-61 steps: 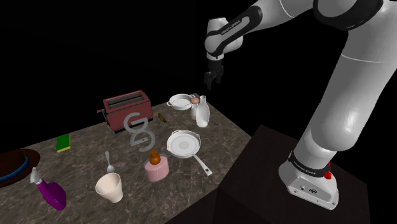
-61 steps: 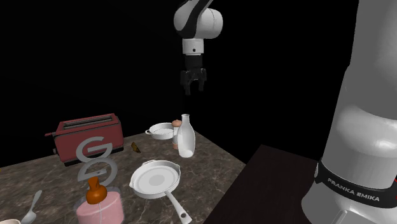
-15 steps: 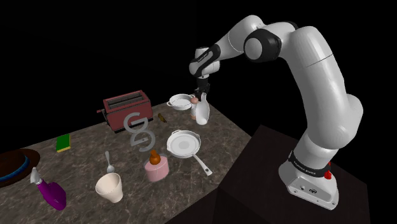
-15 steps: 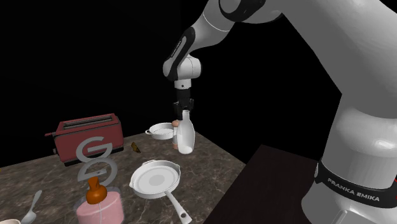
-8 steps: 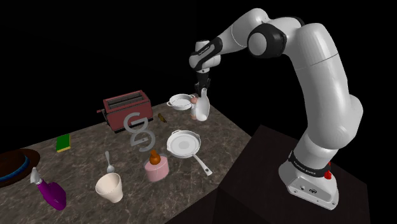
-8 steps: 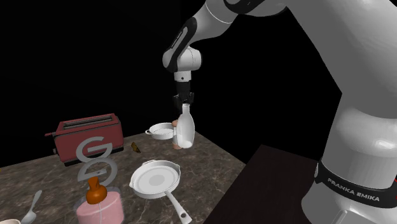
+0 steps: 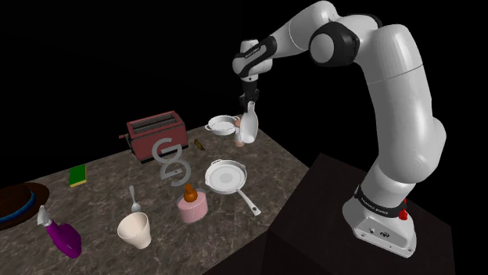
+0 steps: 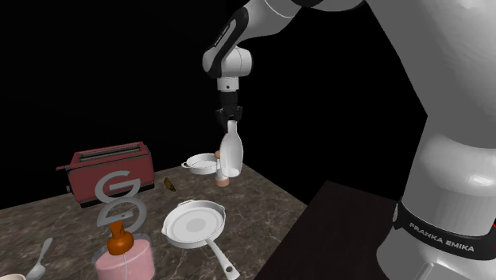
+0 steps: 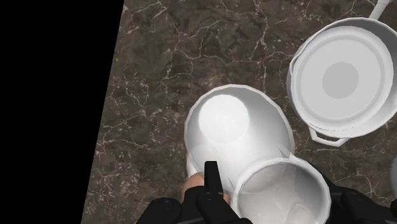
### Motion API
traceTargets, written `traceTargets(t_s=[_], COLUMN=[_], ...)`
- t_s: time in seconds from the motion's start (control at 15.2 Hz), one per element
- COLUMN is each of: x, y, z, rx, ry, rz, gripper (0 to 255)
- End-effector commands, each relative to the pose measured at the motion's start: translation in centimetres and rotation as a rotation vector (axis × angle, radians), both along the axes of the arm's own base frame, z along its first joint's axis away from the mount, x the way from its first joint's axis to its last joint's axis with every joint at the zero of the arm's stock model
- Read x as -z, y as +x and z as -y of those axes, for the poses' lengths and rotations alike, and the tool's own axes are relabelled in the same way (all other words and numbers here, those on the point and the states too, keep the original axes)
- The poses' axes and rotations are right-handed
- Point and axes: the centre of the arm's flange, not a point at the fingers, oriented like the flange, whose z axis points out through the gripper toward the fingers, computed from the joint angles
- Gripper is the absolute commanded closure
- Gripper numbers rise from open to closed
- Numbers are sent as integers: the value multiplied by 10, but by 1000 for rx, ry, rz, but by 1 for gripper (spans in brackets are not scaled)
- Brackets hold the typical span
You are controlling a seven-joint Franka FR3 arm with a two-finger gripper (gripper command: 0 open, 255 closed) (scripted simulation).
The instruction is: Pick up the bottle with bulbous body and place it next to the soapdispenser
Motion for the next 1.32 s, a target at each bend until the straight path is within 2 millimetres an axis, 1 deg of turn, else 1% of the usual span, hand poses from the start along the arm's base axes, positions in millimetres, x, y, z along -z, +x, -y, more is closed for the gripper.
traceTargets(t_s=[0.0,1.25], x=[-11,-112], y=[1,1], z=[0,0], rx=[0,0], ry=[0,0], rz=[0,0], gripper=[255,255])
